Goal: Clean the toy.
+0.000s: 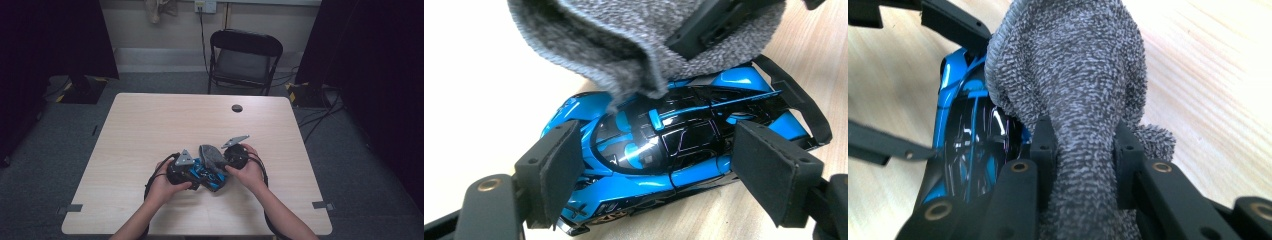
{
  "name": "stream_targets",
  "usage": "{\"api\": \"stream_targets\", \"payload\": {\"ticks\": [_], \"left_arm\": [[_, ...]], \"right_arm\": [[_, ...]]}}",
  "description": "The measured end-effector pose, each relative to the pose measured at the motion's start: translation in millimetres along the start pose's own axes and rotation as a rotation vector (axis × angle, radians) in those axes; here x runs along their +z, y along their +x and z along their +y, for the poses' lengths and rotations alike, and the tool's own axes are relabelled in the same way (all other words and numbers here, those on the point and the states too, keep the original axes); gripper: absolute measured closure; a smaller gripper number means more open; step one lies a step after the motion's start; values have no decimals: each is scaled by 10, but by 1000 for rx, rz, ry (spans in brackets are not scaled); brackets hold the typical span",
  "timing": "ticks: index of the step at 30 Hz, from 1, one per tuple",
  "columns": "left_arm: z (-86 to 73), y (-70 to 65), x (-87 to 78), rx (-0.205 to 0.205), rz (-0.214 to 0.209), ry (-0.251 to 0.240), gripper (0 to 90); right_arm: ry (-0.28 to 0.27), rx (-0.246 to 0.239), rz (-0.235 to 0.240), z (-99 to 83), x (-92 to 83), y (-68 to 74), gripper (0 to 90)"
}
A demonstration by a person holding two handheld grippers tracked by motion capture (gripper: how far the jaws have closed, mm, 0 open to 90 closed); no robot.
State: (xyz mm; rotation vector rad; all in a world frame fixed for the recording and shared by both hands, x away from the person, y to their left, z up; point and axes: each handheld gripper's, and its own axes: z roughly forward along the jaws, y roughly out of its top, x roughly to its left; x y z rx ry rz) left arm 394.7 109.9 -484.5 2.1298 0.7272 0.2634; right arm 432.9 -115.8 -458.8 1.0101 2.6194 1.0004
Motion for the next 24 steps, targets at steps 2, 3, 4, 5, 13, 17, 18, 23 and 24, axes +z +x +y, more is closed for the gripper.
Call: {"api": "stream_targets", "payload": {"ticks": [2, 3, 4, 5, 13, 17, 18, 23, 24], "left_arm": [[0, 0, 1, 0, -1, -1, 207], [0, 0, 2, -1, -1, -2, 207], [0, 1, 1, -1, -1, -2, 207], [-1, 0, 2, 0, 0, -2, 207], [5, -16, 9, 9, -6, 1, 207], [4, -15, 9, 9, -6, 0, 207], [4, -16, 10, 9, -6, 0, 207], [5, -14, 9, 7, -6, 0, 207], [5, -14, 9, 7, -6, 0, 207]], "right_arm": [[4, -1, -1, -29, -28, -7, 707], [4, 1, 2, -42, -38, -10, 707], [7, 0, 2, -53, -54, -14, 707], [5, 0, 2, -66, -66, -18, 707], [3, 12, 4, -182, -165, -37, 707], [7, 13, 0, -216, -217, -48, 705], [8, 15, -1, -218, -225, -52, 706], [-1, 25, -17, -179, -254, -79, 706], [-5, 30, -22, -151, -255, -91, 705]]}}
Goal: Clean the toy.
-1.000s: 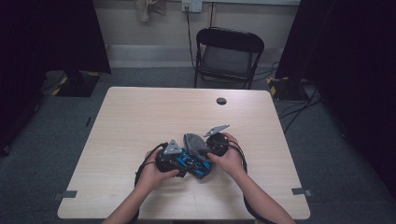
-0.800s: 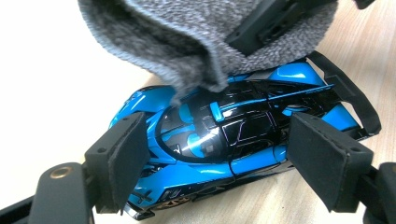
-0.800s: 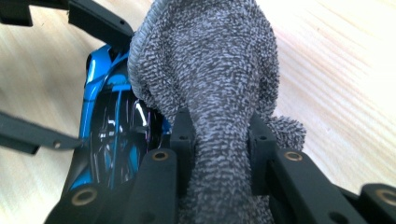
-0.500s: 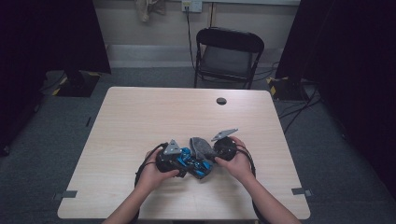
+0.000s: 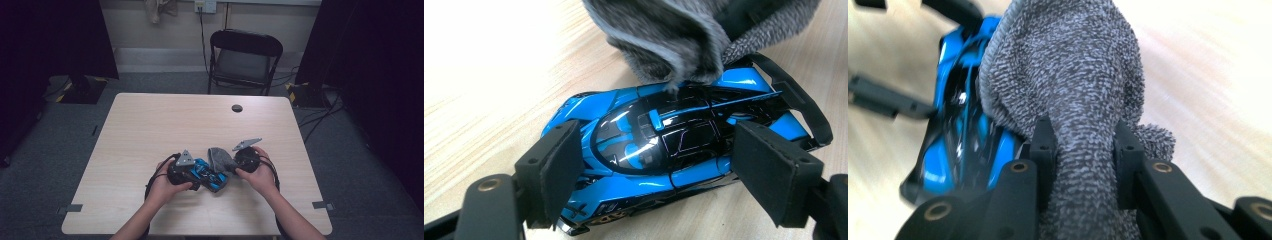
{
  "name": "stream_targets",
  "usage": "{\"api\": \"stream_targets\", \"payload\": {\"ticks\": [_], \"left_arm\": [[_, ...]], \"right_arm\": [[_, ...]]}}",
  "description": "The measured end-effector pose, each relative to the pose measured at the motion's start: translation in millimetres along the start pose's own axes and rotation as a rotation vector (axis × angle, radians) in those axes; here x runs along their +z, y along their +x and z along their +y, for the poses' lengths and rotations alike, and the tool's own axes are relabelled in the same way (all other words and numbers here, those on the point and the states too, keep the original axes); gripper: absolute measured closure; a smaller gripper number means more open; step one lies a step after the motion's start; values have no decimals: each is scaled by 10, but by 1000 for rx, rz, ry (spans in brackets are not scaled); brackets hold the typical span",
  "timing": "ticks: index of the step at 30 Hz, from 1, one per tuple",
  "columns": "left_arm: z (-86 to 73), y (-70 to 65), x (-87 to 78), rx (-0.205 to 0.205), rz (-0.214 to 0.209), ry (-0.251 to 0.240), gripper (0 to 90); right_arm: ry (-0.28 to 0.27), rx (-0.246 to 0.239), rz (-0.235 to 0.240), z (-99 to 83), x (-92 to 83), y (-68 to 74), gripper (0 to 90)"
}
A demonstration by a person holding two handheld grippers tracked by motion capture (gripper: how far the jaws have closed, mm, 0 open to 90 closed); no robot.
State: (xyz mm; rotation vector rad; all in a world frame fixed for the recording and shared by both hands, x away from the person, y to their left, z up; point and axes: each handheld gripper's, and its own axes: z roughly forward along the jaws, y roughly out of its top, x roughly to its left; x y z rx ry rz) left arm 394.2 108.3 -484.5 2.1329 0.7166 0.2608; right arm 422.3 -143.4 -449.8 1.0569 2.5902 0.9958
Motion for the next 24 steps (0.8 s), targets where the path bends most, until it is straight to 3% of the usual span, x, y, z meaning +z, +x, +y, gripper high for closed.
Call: {"api": "stream_targets", "payload": {"ticks": [8, 15, 24], "left_arm": [[0, 0, 0, 0, 0, -1, 207], [-8, 1, 2, 0, -3, -8, 207], [-12, 4, 0, 0, -4, -11, 207]], "right_arm": [[-16, -4, -53, 283, 195, 20, 702], [-40, 25, -88, 494, 404, 26, 701], [5, -6, -84, 546, 667, 169, 701]]}}
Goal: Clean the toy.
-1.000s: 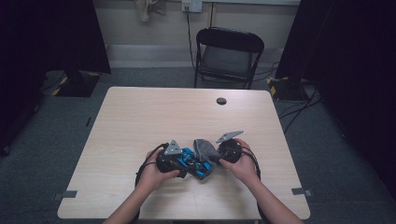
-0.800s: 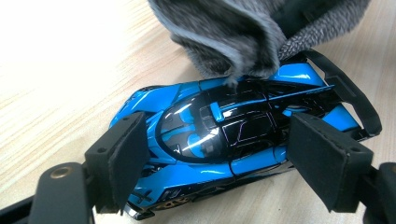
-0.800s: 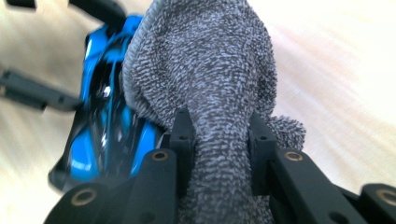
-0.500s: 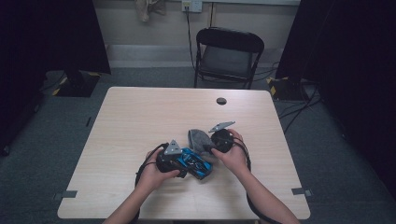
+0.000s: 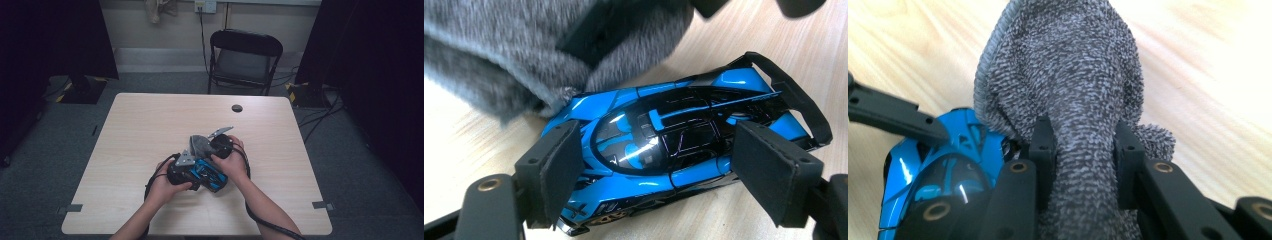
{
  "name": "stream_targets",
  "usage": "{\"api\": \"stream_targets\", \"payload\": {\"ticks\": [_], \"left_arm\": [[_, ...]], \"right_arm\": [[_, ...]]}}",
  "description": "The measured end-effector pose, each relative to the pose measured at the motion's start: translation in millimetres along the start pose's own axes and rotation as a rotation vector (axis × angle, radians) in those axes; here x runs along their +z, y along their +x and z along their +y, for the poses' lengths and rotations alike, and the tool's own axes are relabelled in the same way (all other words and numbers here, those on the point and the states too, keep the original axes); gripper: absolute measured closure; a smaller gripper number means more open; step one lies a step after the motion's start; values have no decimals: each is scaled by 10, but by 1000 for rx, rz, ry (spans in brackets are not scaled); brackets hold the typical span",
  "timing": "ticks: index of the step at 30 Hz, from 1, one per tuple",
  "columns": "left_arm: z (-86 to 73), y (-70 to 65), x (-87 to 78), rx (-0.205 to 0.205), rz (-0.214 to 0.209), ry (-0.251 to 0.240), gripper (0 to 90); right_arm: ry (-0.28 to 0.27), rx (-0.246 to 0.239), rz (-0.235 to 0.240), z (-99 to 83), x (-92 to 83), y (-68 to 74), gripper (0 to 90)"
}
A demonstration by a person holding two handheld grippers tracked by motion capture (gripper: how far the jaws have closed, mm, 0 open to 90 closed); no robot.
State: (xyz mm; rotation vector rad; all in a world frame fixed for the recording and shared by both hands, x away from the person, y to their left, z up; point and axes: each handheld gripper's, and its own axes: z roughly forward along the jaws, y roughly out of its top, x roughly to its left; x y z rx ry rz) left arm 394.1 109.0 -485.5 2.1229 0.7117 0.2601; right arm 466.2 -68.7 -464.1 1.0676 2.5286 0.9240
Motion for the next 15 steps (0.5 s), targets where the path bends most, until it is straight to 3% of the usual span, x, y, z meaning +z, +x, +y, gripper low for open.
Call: {"api": "stream_targets", "payload": {"ticks": [15], "left_arm": [[2, -2, 1, 0, -3, 1, 207]], "right_arm": [[-1, -19, 25, -163, -83, 35, 700]]}}
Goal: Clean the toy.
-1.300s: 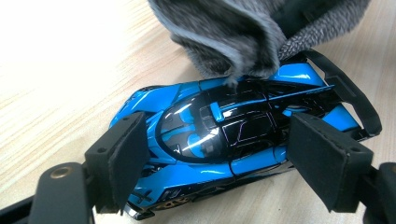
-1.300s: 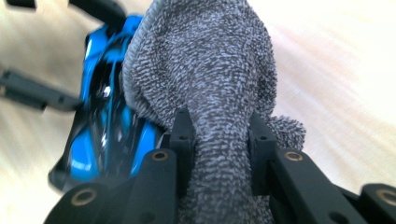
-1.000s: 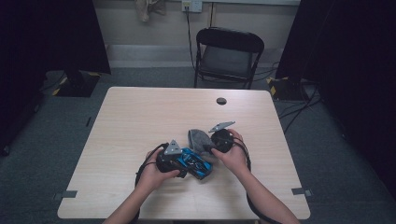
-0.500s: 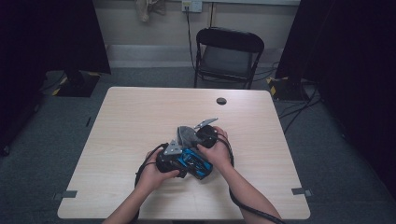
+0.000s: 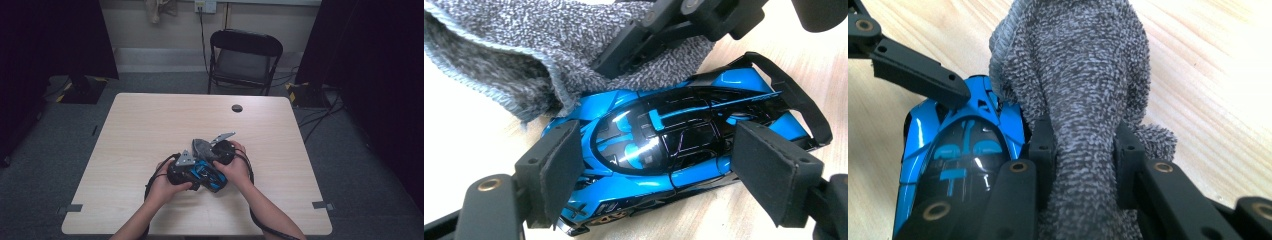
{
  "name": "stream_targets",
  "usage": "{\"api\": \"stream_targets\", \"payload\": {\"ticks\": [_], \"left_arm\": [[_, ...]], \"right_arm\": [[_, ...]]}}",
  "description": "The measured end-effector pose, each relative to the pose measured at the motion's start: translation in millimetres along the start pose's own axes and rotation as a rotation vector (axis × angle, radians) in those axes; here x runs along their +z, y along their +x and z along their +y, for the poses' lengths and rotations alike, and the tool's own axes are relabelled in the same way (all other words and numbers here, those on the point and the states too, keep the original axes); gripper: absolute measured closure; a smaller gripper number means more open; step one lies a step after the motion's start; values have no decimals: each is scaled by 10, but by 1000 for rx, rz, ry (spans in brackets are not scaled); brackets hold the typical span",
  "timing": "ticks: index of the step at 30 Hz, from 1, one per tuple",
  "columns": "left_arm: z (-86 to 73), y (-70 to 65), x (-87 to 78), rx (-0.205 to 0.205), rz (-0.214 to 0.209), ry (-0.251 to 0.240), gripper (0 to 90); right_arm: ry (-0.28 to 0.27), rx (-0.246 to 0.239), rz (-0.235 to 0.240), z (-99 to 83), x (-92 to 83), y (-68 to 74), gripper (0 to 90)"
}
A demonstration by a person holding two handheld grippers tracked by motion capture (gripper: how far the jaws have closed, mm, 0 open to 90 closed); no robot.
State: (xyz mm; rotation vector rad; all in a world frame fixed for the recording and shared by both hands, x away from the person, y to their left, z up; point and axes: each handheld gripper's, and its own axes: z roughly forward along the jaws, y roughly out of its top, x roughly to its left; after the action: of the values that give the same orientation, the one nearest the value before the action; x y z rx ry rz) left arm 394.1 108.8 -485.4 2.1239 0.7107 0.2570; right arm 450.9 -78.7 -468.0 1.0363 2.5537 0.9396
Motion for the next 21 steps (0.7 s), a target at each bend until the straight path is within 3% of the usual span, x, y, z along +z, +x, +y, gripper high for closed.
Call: {"api": "stream_targets", "payload": {"ticks": [21], "left_arm": [[1, 4, 0, 0, 0, 1, 207]], "right_arm": [[21, 8, 41, -204, -223, -101, 700]]}}
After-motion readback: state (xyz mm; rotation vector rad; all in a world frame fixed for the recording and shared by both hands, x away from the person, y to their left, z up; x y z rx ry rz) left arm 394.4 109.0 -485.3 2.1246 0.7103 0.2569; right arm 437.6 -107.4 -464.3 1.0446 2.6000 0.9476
